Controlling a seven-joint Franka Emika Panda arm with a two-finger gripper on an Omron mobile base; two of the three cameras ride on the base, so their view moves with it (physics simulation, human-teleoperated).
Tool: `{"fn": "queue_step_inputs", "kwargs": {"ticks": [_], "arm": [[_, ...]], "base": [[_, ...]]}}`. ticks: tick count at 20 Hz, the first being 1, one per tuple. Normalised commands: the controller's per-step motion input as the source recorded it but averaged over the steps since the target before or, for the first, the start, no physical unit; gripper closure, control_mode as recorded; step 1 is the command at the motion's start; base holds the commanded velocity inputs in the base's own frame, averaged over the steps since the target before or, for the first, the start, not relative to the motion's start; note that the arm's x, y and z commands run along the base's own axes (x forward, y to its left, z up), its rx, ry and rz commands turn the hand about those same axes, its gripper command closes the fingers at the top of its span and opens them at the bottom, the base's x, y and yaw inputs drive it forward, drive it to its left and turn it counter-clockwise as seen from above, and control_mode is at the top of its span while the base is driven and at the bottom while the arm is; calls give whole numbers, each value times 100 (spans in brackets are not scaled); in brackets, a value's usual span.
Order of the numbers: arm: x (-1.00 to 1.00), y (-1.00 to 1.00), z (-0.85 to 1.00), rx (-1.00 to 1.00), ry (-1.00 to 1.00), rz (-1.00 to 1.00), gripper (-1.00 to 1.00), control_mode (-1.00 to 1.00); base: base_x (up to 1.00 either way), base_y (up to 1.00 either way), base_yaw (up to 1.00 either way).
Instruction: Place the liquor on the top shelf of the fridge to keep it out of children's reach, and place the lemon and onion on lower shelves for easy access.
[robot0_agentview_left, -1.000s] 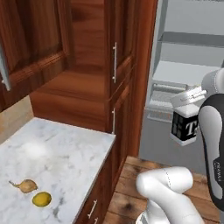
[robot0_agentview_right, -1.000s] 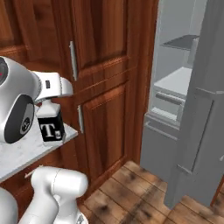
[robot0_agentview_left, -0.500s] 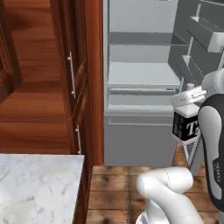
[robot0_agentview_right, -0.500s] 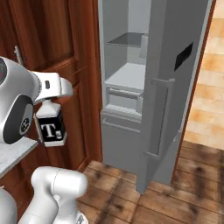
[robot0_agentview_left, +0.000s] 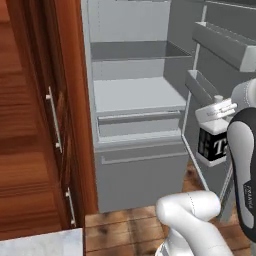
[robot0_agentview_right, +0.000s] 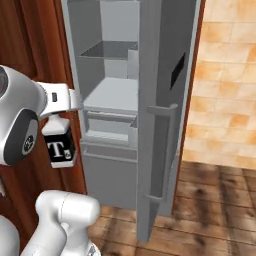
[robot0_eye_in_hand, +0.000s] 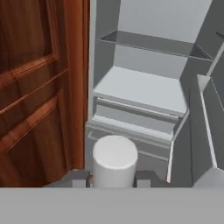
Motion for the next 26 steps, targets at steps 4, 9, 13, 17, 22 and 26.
{"fn": "queue_step_inputs", "kwargs": {"ticks": [4,9,13,17,22,26], "arm": [[0,0,0,0,0,0,100,100],[0,0,0,0,0,0,100,100],[0,0,0,0,0,0,100,100],[0,0,0,0,0,0,100,100],[0,0,0,0,0,0,100,100],[0,0,0,0,0,0,100,100]], "base": [[77,45,-28],[76,39,-21],[75,19,-11],[72,10,-3],[59,1,0],[47,0,0]]}}
